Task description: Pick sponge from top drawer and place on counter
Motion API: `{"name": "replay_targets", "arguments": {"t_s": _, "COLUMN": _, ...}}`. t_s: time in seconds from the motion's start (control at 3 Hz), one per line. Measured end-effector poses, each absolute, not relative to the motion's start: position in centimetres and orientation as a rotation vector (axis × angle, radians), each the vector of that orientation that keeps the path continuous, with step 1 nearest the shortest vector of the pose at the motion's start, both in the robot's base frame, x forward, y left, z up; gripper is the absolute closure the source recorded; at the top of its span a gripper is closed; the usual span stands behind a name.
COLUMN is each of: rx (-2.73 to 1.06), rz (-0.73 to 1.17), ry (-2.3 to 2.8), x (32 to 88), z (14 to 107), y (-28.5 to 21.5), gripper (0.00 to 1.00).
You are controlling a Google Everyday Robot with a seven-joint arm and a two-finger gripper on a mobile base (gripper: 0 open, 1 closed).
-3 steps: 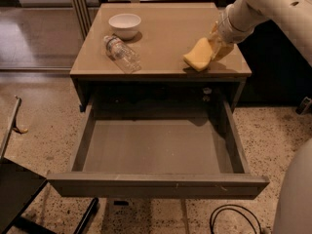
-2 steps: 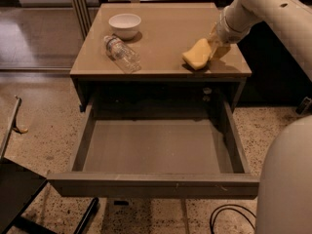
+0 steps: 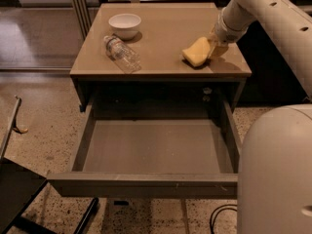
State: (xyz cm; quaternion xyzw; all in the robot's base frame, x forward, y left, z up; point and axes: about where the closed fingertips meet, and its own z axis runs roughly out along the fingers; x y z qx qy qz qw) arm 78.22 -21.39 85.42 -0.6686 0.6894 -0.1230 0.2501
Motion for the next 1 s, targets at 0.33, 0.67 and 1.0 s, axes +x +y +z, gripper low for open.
{"name": "replay_targets", "arguments": {"t_s": 0.33, "rx": -1.820, "rz": -0.333, "ry": 1.879, "x": 78.24, "z": 85.40, "y": -21.41, "gripper": 0.13}}
{"name": "replay_targets", "arguments": {"t_s": 0.67, "rx": -1.820, "rz": -0.333, "ry": 1.879, "x": 78.24, "z": 85.39, "y": -21.40, "gripper": 0.00}}
{"name": "replay_targets", "arguments": {"t_s": 1.0, "rx": -1.820, "rz": -0.333, "ry": 1.879, "x": 78.24, "z": 85.39, "y": -21.40, "gripper": 0.00}}
